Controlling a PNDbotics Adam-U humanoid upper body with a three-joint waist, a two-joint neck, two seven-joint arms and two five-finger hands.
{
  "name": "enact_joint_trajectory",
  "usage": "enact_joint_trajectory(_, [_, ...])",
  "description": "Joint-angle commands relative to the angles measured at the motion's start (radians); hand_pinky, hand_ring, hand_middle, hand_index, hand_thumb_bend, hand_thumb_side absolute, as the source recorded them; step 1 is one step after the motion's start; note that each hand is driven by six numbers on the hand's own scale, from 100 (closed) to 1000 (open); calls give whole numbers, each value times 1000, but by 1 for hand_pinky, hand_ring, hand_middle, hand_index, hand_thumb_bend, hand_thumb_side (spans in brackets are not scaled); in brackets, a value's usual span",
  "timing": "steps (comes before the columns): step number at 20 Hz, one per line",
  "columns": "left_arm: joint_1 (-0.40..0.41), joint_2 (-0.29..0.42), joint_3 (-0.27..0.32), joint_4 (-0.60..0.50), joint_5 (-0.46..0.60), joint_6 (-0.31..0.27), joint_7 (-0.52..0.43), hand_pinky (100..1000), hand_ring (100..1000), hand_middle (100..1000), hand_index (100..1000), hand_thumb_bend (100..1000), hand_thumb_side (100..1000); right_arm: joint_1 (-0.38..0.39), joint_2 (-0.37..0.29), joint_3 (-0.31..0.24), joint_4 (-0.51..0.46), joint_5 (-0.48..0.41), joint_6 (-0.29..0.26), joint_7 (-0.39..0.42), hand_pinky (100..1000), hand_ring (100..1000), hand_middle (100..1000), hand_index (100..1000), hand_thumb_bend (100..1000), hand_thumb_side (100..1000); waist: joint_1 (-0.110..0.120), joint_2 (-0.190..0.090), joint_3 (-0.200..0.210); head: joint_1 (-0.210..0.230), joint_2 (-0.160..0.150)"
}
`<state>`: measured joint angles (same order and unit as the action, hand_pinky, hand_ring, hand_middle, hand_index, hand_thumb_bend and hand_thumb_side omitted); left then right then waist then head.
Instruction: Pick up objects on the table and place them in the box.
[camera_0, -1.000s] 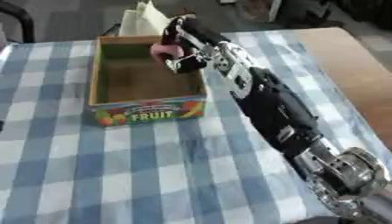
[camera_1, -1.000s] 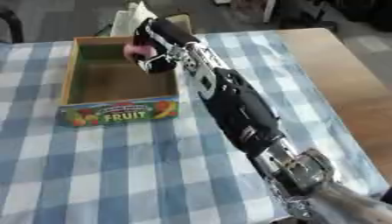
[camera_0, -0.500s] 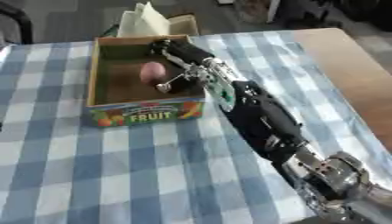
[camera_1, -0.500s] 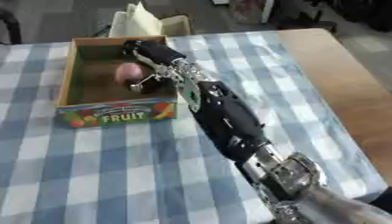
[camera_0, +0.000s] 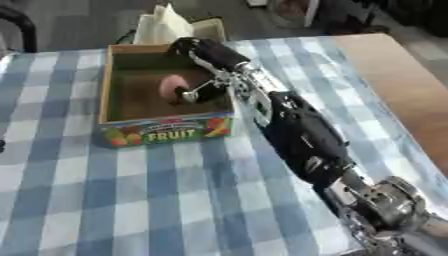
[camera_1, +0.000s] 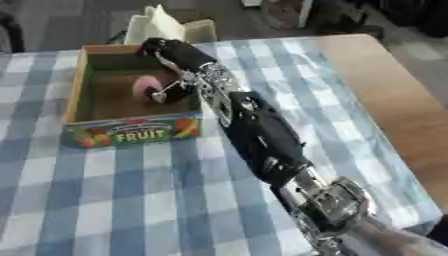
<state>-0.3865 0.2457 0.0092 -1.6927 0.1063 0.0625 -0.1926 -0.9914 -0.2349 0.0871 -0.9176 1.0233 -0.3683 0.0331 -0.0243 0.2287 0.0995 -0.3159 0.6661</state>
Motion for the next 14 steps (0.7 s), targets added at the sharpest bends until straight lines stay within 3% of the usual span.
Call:
enact_joint_trajectory(1, [-8, 8, 9, -15, 3, -1, 4, 689, 484, 522, 570, 100, 853, 2, -32, -46, -70, -55, 34, -41, 617, 815, 818, 867, 181, 125, 5, -17, -4, 10, -10])
enact_joint_trajectory(5, [-4, 9, 13, -14, 3, -2, 8, 689, 484, 522, 570, 100, 855, 41, -46, -101, -124, -121, 88, -96, 592, 817, 801, 858, 100, 124, 5, -18, -14, 22, -11])
enact_joint_trajectory(14, [4, 14, 22, -13, 0, -2, 15, 690, 484, 522, 570, 100, 857, 181, -71, -240, -240, -265, 222, -216, 569, 802, 768, 841, 100, 181, 4, -17, -32, 43, -10])
